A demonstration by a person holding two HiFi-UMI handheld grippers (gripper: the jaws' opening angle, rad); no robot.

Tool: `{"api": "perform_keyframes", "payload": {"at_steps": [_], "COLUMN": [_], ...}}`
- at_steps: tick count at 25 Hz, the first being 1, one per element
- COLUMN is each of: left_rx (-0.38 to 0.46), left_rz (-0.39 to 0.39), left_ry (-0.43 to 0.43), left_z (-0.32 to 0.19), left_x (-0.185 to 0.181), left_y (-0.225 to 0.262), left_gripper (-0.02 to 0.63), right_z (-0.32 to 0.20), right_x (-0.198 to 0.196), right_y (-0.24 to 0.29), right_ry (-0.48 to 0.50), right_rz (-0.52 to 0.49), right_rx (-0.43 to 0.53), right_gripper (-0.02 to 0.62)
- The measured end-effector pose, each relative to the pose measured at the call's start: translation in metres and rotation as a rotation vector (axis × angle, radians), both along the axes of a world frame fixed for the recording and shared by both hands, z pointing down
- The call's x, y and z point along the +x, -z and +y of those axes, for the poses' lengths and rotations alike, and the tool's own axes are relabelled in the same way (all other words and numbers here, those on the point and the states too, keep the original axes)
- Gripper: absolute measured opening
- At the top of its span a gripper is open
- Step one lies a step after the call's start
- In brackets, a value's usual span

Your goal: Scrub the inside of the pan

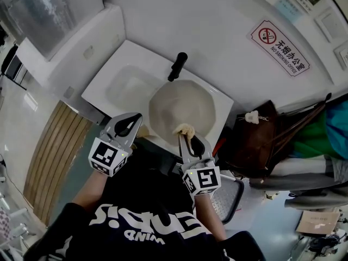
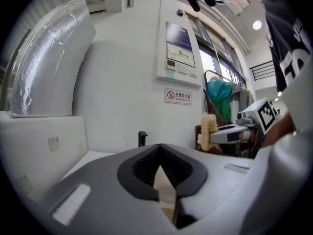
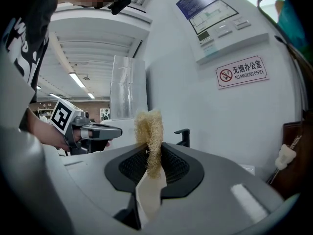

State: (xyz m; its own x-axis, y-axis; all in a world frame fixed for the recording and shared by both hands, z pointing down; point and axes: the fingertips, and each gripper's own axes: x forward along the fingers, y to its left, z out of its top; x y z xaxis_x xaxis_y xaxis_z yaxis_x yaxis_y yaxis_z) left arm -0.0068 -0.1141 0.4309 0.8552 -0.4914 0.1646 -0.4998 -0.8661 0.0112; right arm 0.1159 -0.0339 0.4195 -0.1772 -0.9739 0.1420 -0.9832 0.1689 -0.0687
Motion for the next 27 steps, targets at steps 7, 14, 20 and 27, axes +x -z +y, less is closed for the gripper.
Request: {"api": "perform_keyframes", "payload": {"at_steps": [7,14,20,27], "left_rx": [-0.007,-0.012,-0.029,-0.032], "left_rz": [-0.019,-0.037,-0.055,-0.064], "left_ry": [0.01,0.008,-0.011,-0.01], "left_z": [0.0,0.0,0.002,0.001], "left_x": [-0.004,-0.004,0.0,0.003], "left_y": [-0.006,-0.009,-0.014,-0.016], "left_gripper": [-0.005,-0.005,-0.005,-0.005], "right_z": [-0.003,-0.004,-0.004,-0.007], "right_x": [-0.007,-0.008,-0.005,0.004], "right_y": [-0.002,-0.006,-0.008,-0.006], "right_ry": [0.028,0.038,0.039,0.046], "right_rz": [0.002,-0.002,-0.002,0.0], "right_rx": [-0.002,-0.017,-0.024,-0.021], "right_gripper": [0.074,0.074,0.074,0.074]}}
